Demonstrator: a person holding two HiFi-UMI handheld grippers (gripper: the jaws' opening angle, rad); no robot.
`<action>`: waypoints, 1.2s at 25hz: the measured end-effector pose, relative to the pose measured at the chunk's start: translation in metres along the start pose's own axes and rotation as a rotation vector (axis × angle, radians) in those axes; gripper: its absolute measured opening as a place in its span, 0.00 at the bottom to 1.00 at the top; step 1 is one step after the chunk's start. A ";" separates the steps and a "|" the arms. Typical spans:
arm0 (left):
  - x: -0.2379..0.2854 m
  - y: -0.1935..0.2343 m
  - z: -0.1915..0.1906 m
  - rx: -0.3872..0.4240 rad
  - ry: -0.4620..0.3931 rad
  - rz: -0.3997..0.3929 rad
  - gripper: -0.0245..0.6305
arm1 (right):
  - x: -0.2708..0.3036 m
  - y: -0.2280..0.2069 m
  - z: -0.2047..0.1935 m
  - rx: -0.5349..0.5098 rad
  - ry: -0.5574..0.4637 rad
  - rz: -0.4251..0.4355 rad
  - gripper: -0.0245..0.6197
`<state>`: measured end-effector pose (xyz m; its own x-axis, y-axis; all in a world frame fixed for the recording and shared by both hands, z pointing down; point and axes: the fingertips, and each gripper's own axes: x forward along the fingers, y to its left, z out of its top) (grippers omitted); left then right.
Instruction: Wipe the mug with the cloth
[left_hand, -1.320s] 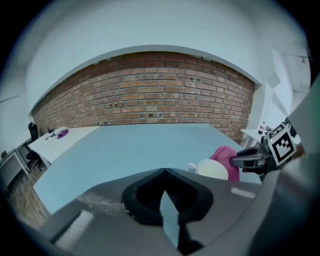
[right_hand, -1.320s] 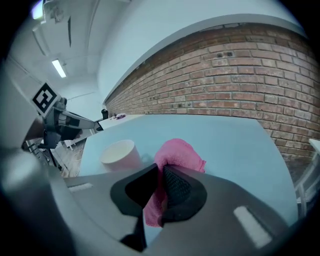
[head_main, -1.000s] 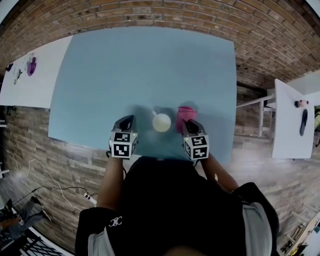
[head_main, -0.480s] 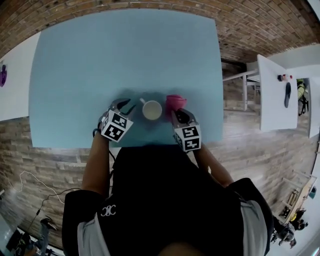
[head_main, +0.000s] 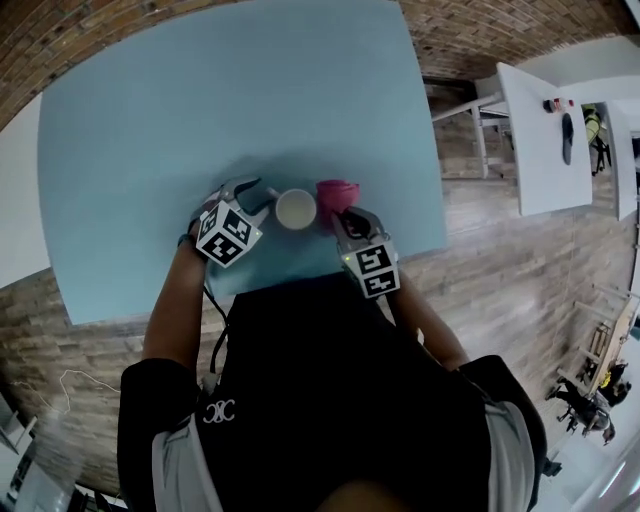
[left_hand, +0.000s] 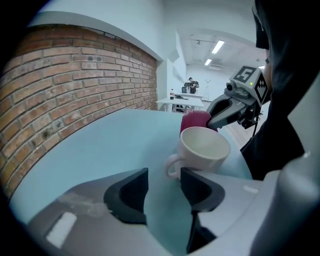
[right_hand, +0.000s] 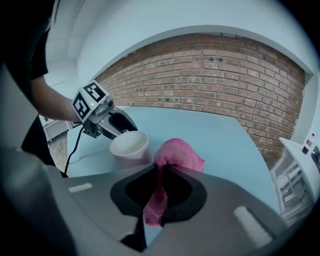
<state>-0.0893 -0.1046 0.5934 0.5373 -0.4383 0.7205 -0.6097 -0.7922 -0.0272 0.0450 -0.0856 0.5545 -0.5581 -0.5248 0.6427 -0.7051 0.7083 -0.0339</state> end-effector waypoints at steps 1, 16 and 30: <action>0.002 -0.001 0.001 0.015 0.004 -0.012 0.36 | -0.001 0.000 -0.001 0.000 0.002 -0.009 0.09; 0.017 -0.009 0.016 0.051 0.007 0.141 0.10 | -0.005 0.028 -0.013 -0.040 0.031 0.094 0.09; 0.006 -0.015 -0.001 -0.242 0.021 0.330 0.10 | 0.024 0.036 -0.032 -0.190 0.072 0.145 0.09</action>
<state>-0.0772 -0.0955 0.5988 0.2792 -0.6413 0.7147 -0.8682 -0.4865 -0.0973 0.0197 -0.0576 0.5934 -0.6100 -0.3805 0.6950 -0.5212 0.8534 0.0097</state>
